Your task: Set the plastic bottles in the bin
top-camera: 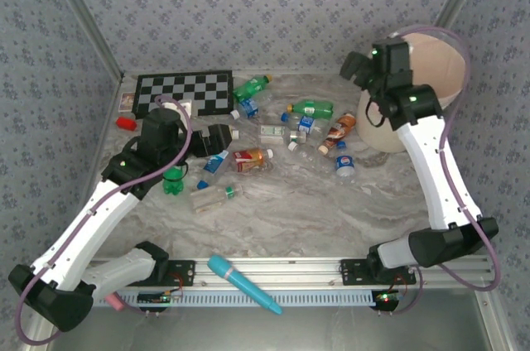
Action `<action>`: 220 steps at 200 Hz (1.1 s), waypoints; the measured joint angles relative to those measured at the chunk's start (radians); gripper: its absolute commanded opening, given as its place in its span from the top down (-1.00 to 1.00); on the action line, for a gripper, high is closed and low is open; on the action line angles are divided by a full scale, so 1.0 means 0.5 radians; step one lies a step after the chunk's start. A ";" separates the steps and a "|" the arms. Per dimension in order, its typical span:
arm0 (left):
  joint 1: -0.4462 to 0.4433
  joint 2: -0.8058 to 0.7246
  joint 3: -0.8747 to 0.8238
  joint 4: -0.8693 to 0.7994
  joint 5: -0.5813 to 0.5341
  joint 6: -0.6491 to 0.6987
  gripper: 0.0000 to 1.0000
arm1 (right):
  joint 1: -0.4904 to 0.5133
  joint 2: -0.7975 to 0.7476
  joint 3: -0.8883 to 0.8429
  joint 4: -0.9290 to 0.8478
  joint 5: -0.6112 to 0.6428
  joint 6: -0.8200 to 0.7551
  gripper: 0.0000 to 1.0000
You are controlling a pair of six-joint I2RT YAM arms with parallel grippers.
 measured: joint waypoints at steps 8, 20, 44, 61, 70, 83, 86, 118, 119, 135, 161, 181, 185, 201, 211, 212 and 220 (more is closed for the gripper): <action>0.000 0.000 0.000 -0.001 -0.004 -0.001 -1.00 | 0.078 0.008 -0.039 0.001 0.022 -0.050 -0.99; 0.000 -0.001 0.000 -0.002 -0.005 -0.001 -0.99 | 0.169 0.029 -0.073 0.002 0.055 -0.116 -0.99; 0.000 -0.001 0.000 -0.015 -0.004 0.001 -0.99 | 0.329 0.123 -0.081 -0.003 0.097 -0.263 -0.99; 0.000 -0.005 0.000 -0.018 -0.004 0.002 -1.00 | 0.413 0.227 -0.076 -0.021 0.113 -0.367 -0.99; 0.000 -0.009 0.000 -0.023 -0.004 0.002 -1.00 | 0.450 0.294 -0.068 -0.042 0.118 -0.421 -0.99; 0.000 -0.016 0.000 -0.034 -0.002 0.002 -0.99 | 0.500 0.397 -0.043 -0.089 0.149 -0.484 -0.99; 0.000 -0.017 0.000 -0.038 -0.001 0.002 -0.99 | 0.510 0.423 -0.037 -0.102 0.166 -0.497 -0.99; 0.000 -0.038 0.000 -0.053 0.025 0.018 -1.00 | 0.603 0.670 0.020 -0.280 0.248 -0.597 -1.00; 0.000 -0.038 0.000 -0.054 0.027 0.018 -1.00 | 0.606 0.678 0.020 -0.287 0.246 -0.599 -1.00; 0.000 -0.044 0.000 -0.060 0.044 0.019 -0.99 | 0.610 0.755 0.020 -0.364 0.191 -0.647 -0.92; 0.000 -0.045 0.000 -0.063 0.056 0.033 -1.00 | 0.593 0.871 0.037 -0.491 0.047 -0.723 -0.89; 0.000 -0.045 0.000 -0.068 0.056 0.040 -1.00 | 0.589 1.003 0.085 -0.589 -0.066 -0.773 -0.96; 0.000 -0.045 0.000 -0.068 0.056 0.040 -0.99 | 0.588 1.028 0.092 -0.604 -0.089 -0.785 -0.96; 0.000 -0.045 0.000 -0.069 0.056 0.048 -0.99 | 0.589 1.122 0.095 -0.659 -0.159 -0.820 -0.96; 0.000 -0.045 0.000 -0.074 0.056 0.048 -1.00 | 0.589 1.162 0.095 -0.684 -0.194 -0.840 -0.96; 0.000 -0.045 0.000 -0.074 0.056 0.048 -1.00 | 0.589 1.167 0.095 -0.687 -0.198 -0.844 -0.95; 0.000 -0.045 0.000 -0.079 0.056 0.048 -0.99 | 0.588 1.189 0.095 -0.700 -0.219 -0.861 -0.94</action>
